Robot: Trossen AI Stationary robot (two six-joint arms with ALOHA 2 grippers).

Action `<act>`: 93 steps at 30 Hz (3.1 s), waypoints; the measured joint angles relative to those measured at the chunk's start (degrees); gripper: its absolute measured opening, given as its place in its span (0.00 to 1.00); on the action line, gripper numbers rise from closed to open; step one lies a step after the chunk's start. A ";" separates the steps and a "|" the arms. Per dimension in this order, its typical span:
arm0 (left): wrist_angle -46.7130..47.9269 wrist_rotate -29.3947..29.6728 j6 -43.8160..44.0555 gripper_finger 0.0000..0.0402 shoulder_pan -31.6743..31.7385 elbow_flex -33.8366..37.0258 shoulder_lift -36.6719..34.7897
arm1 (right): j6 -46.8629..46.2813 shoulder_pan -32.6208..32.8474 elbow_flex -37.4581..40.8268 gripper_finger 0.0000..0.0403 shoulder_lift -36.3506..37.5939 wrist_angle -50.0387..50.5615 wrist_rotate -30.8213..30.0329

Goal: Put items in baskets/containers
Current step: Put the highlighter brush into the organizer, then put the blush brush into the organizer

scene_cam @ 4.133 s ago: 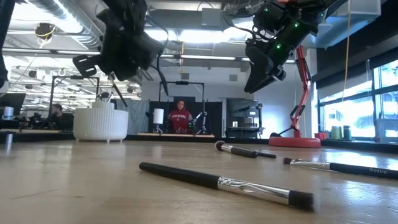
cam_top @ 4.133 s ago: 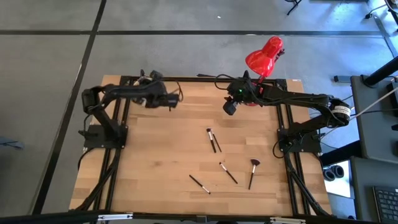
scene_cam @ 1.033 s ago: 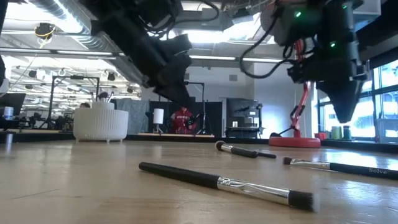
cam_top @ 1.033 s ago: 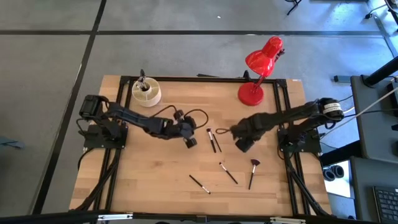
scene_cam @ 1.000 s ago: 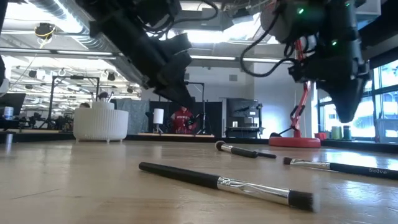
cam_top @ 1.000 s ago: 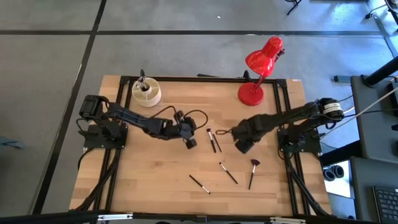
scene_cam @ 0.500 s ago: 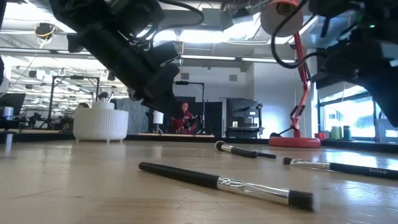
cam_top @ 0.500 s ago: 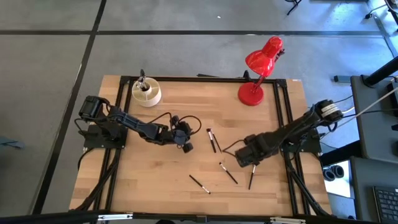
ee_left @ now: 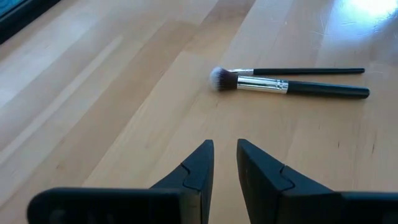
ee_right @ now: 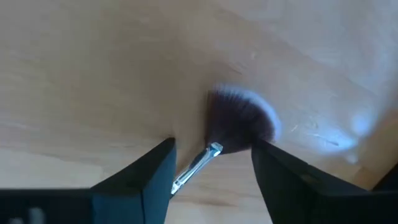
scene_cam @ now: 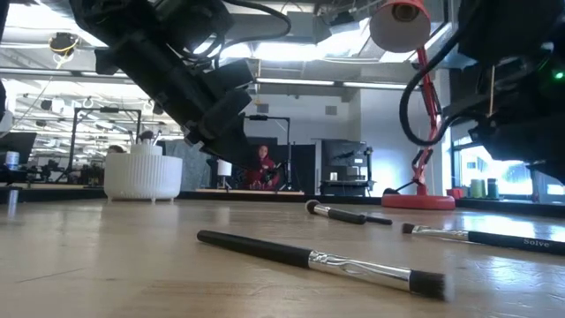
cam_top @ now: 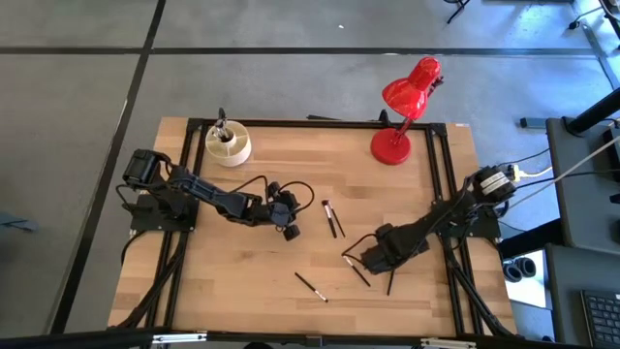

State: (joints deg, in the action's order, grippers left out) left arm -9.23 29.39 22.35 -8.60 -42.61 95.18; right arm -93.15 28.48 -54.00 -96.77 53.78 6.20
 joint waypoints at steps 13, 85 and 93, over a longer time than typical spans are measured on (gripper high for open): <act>0.15 -0.02 -1.66 0.17 0.00 0.00 0.00 | 15.77 -4.56 0.02 0.26 -1.16 -3.95 3.15; 47.82 44.34 0.42 0.01 -4.28 2.89 -62.79 | 102.75 -47.75 -76.89 0.06 -57.42 -95.37 -8.52; 47.93 44.48 0.42 0.02 -4.28 2.89 -62.79 | 102.17 -47.77 -78.43 0.33 -57.33 -92.40 -8.52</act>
State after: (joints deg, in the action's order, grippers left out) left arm 38.70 73.87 22.77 -12.88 -39.72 32.38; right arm 9.02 -19.29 -132.43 -154.10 -38.62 -2.33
